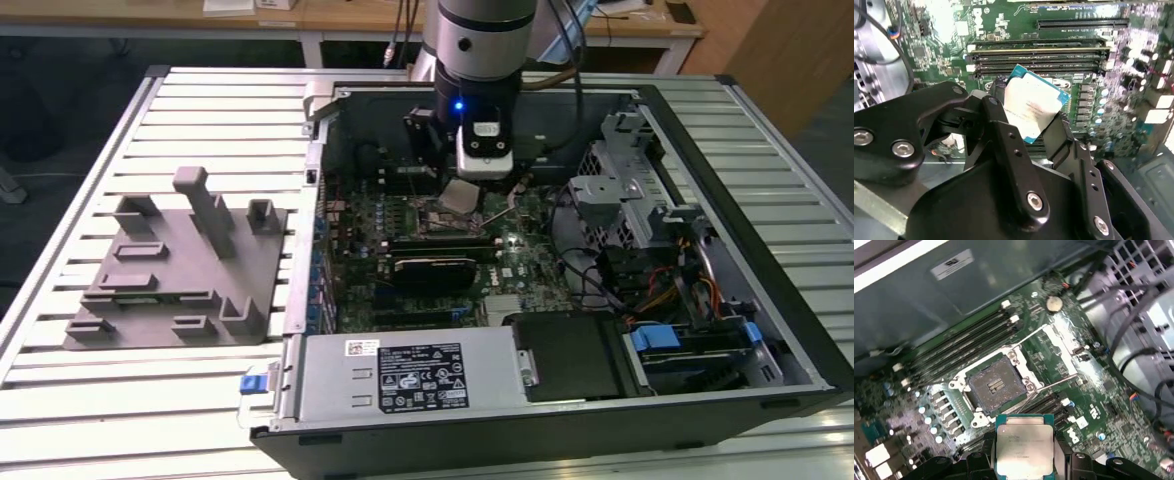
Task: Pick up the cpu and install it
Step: 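Place the cpu into insertion slot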
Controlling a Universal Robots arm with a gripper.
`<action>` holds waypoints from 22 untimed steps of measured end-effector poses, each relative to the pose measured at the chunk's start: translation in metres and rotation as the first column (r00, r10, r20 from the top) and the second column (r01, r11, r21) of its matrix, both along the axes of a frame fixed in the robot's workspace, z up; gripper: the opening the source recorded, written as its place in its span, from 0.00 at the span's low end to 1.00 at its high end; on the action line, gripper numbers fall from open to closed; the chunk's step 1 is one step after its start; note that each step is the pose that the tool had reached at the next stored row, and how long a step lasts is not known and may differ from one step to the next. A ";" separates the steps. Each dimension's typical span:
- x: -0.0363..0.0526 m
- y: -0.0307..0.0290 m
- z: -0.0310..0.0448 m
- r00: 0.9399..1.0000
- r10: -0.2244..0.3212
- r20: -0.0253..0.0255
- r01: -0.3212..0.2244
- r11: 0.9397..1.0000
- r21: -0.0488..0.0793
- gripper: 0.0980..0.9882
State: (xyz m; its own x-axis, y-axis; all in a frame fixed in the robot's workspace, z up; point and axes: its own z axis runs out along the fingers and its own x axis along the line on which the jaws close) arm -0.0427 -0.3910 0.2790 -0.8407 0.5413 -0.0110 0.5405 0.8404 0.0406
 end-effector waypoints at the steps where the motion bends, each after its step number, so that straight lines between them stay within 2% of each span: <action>1: 0.0000 0.0000 -0.0001 1.000 -0.018 0.000 0.018 1.000 0.000 0.50; 6: 0.0000 0.0000 -0.0005 0.994 -0.109 0.000 0.109 0.994 0.000 0.50; 11: 0.0000 0.0000 -0.0008 0.980 -0.198 0.000 0.198 0.980 0.000 0.50; 14: 0.0000 0.0000 -0.0011 0.968 -0.252 0.000 0.252 0.968 0.000 0.50; 17: 0.0000 0.0000 -0.0013 0.953 -0.304 0.000 0.304 0.953 0.000 0.50; 22: 0.0000 0.0000 -0.0019 0.921 -0.390 0.000 0.390 0.921 0.000 0.50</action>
State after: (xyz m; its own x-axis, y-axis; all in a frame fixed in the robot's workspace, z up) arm -0.0427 -0.3910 0.2771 -0.5635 0.8260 -0.0110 0.8252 0.5634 0.0406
